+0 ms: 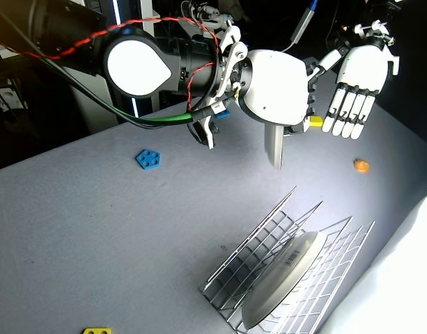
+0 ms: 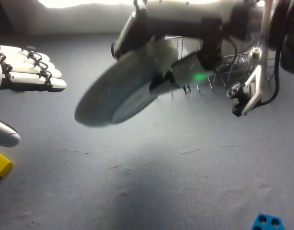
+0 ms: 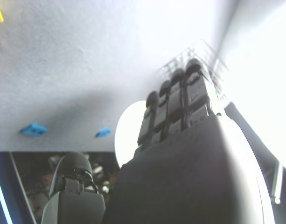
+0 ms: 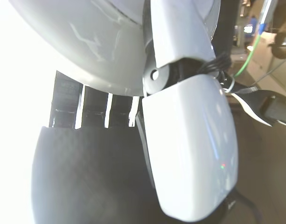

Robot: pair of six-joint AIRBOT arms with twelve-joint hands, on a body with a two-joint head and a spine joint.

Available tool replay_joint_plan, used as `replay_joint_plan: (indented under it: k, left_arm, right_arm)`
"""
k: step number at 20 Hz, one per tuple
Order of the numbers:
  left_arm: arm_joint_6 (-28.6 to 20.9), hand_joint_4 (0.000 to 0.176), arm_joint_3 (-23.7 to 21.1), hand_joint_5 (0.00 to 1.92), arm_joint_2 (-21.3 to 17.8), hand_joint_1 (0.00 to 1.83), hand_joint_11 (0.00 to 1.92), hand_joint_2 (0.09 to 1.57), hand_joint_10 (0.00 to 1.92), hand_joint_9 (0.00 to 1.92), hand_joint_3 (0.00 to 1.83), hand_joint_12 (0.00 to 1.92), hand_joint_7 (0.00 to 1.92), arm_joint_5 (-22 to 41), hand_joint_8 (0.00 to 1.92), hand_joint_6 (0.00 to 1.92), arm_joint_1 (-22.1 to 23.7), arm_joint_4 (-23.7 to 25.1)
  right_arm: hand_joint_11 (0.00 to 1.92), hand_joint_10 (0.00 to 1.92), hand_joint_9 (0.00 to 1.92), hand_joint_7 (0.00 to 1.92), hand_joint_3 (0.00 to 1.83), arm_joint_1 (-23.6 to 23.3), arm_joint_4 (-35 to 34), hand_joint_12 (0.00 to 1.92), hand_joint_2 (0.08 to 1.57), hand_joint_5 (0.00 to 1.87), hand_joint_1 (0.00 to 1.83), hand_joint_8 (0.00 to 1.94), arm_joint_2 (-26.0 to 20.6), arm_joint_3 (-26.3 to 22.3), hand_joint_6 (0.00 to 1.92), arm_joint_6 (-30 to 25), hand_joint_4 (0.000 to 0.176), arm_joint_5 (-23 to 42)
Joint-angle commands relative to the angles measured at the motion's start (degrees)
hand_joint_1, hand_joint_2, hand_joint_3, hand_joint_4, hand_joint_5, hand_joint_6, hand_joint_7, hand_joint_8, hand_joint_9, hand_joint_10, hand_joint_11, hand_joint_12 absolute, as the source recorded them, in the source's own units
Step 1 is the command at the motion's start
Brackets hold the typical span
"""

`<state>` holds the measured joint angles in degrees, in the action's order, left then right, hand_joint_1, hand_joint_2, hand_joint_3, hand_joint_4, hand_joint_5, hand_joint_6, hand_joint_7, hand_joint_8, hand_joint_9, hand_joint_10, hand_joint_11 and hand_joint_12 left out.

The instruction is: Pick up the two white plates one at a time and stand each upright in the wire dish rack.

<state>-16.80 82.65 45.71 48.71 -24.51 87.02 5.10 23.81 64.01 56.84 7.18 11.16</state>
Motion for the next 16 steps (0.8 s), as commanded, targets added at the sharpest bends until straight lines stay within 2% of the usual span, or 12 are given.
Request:
replay_joint_plan:
  k: [1, 4, 10, 16]
  left_arm:
    - [-0.15, 0.000, -0.14, 0.00, -0.95, 0.00, 0.00, 1.09, 0.00, 0.00, 0.00, 0.00, 0.00, 1.08, 0.00, 0.00, 0.52, -3.16]
    - [-0.14, 0.000, 0.12, 0.00, -0.99, 0.00, 0.00, 1.09, 0.00, 0.00, 0.00, 0.00, 0.00, 1.36, 0.00, 0.00, 0.72, -3.16]
    - [-0.13, 0.000, 0.37, 0.00, -0.89, 0.00, 0.00, 1.09, 0.00, 0.00, 0.00, 0.00, 0.00, 1.37, 0.00, 0.00, 0.65, -3.15]
    - [-0.13, 0.000, 0.40, 0.00, -0.89, 0.00, 0.00, 1.09, 0.00, 0.00, 0.00, 0.00, 0.00, 1.37, 0.00, 0.00, 0.52, -3.15]
  right_arm:
    - [0.80, 0.89, 1.03, 1.00, 0.00, -1.85, -1.40, 1.54, 1.09, 0.96, 1.49, 0.84, -0.64, 0.21, 0.95, -3.07, 0.000, 6.43]
    - [0.84, 0.86, 1.04, 1.05, 0.00, -3.55, -3.47, 1.51, 1.07, 0.99, 1.49, 0.75, -1.00, 1.55, 0.90, -8.42, 0.000, 5.62]
    - [0.83, 0.85, 1.03, 1.03, 0.00, -5.45, -18.64, 1.52, 1.08, 1.00, 1.50, 0.82, -0.99, 3.97, 0.88, -7.19, 0.000, 1.84]
    - [0.83, 0.89, 1.00, 1.04, 0.00, -6.94, -25.66, 1.53, 1.08, 1.00, 1.49, 0.82, -1.02, 5.93, 0.88, -6.63, 0.000, 1.73]
